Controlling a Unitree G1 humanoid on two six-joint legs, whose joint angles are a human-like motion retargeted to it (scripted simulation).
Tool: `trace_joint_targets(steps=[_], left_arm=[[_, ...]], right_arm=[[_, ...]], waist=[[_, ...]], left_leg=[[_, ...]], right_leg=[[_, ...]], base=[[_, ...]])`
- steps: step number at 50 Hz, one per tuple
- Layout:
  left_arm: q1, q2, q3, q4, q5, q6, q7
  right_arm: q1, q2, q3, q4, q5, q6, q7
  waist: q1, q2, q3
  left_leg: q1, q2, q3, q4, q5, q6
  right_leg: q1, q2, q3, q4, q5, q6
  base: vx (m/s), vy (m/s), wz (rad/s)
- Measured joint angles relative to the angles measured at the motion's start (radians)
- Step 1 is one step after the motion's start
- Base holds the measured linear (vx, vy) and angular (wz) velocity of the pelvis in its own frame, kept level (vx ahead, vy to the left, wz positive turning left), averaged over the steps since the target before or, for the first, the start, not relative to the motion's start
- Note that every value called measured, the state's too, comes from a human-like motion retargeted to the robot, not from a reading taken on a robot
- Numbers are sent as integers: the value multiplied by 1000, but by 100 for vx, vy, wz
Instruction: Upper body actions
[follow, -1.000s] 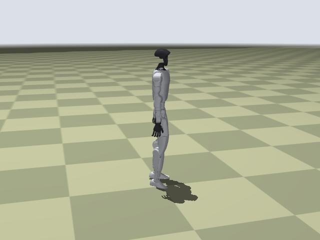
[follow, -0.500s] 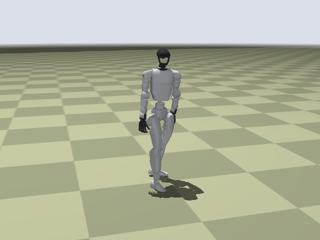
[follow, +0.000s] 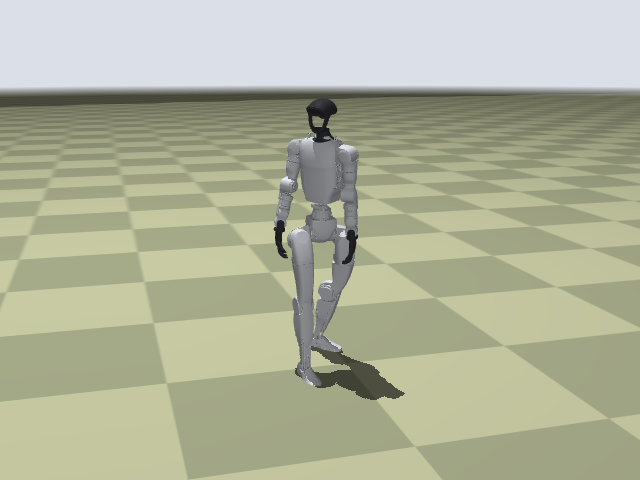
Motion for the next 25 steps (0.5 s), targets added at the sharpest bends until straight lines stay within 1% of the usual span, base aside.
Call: trace_joint_targets(steps=[5,10,18,25], left_arm=[[-16,-15,-1,2,15,-6,2],[-30,-24,3,-1,23,-5,11],[-47,-14,0,-3,11,7,8],[-53,10,-22,-18,6,22,9]], right_arm=[[12,-8,-18,12,18,7,-9],[34,-28,-51,1,40,2,-13],[80,-80,-140,17,113,3,-40],[144,-109,-217,12,107,-2,-54]], waist=[[22,4,-3],[88,11,-13],[270,32,-49],[421,42,-85]], left_leg=[[-17,-10,-33,-6,2,11],[-52,-27,-102,-17,6,33],[-133,-63,-250,-37,29,81],[-213,-93,-419,-42,64,124]], right_leg=[[0,-7,-13,0,3,-30],[6,-39,-73,-3,-7,-55],[25,-104,-185,5,-54,-106],[77,-145,-293,3,-114,-166]], base=[[6,6,43],[12,15,100],[12,26,145],[1,29,189]])
